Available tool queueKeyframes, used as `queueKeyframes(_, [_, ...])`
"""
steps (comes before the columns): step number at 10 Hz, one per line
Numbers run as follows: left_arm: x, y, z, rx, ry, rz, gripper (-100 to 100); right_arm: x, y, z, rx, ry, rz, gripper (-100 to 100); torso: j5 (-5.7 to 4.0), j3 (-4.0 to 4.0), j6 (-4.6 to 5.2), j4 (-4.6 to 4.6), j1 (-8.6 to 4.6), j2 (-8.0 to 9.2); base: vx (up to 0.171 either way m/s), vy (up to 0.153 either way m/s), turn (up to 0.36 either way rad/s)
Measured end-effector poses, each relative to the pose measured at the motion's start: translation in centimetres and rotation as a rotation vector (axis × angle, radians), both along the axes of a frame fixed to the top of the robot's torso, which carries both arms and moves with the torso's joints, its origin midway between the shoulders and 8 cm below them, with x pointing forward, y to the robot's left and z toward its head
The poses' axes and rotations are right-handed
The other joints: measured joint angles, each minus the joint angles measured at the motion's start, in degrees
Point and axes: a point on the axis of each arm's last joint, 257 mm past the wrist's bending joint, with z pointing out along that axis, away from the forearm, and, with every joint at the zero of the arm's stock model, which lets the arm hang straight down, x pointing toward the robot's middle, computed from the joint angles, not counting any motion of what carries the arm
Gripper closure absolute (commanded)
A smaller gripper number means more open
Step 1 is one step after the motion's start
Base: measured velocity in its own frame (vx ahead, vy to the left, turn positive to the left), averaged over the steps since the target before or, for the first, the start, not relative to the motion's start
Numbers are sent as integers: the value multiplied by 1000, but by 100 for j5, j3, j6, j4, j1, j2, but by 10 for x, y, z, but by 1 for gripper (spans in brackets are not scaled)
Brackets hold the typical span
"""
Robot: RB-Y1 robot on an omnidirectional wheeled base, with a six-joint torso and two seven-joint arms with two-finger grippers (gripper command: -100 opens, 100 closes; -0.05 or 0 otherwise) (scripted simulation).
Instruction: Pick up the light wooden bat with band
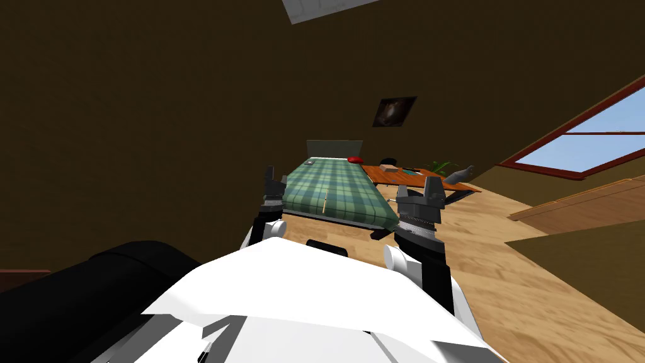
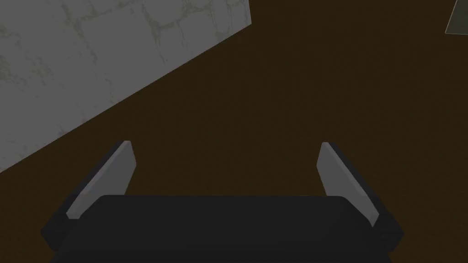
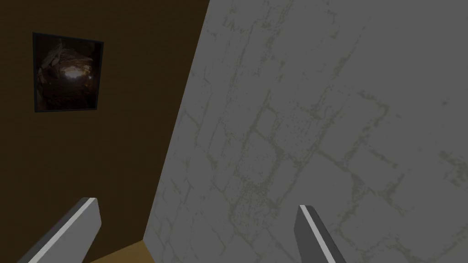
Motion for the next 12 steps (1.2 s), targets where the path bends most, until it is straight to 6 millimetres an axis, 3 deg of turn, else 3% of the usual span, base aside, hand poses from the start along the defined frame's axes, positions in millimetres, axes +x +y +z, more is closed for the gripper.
queueKeyframes(2, [2, -6, -8, 44, 36, -11, -100, 0, 0, 0, 0, 0, 0, 0, -1, -11, 0, -4, -6, -20, 88, -25, -44])
queueKeyframes(6, [12, -19, -51, 163, 183, -24, -100, 0, 0, 0, 0, 0, 0, 0, -3, -36, 1, -14, -15, -62, 156, -40, -74])
queueKeyframes(10, [11, -25, -130, 294, 406, -28, -100, 0, 0, 0, 0, 0, 0, 0, -4, -47, 1, -19, -20, -81, 191, -42, -86])
queueKeyframes(12, [9, -25, -153, 333, 478, -29, -100, 0, 0, 0, 0, 0, 0, 0, -4, -33, 0, -13, -17, -55, 165, -40, -110])
